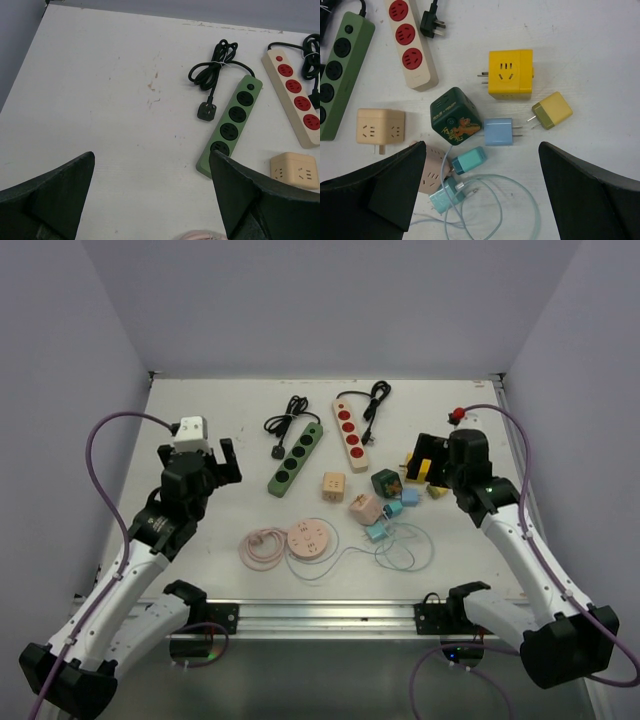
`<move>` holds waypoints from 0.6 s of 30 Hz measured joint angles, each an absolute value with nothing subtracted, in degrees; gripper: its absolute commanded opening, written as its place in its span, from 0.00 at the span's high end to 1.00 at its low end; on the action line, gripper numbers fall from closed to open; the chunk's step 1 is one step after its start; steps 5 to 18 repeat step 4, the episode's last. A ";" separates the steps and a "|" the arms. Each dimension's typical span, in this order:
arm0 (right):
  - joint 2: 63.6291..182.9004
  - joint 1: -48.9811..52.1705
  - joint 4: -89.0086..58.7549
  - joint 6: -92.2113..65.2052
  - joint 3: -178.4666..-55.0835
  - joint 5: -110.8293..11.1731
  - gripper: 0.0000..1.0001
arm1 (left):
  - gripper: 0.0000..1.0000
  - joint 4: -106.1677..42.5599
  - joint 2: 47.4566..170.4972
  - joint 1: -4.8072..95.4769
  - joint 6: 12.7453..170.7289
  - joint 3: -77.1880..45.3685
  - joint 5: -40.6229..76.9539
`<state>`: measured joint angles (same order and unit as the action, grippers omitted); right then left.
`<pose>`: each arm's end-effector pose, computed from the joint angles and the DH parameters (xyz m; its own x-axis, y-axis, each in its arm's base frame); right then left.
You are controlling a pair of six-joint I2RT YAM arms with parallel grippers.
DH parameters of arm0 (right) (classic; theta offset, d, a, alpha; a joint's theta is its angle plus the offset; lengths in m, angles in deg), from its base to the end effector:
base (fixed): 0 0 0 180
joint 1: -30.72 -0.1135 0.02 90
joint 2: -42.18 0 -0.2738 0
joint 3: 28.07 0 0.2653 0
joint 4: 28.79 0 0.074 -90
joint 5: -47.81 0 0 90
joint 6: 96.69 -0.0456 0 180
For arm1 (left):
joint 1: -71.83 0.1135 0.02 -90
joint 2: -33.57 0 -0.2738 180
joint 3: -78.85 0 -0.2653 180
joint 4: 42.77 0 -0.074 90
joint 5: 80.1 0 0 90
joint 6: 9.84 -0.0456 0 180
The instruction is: Pull the plug off the socket
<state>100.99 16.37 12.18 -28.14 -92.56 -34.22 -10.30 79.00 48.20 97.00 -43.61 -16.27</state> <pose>0.2336 0.0532 0.3051 -0.5706 0.2278 -0.7890 0.0783 0.9715 0.2239 0.1867 -0.0597 0.3242 -0.2996 -0.1527 -0.9418 -0.1106 0.9860 -0.1247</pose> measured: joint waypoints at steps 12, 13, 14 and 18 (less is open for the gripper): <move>100.90 16.37 12.31 -28.16 -92.56 -34.29 0.01 | 0.00 -10.30 79.00 48.20 97.00 -43.63 -16.27; 100.90 16.37 12.31 -28.16 -92.56 -34.29 0.01 | 0.00 -10.30 79.00 48.20 97.00 -43.63 -16.27; 100.90 16.37 12.31 -28.16 -92.56 -34.29 0.01 | 0.00 -10.30 79.00 48.20 97.00 -43.63 -16.27; 100.90 16.37 12.31 -28.16 -92.56 -34.29 0.01 | 0.00 -10.30 79.00 48.20 97.00 -43.63 -16.27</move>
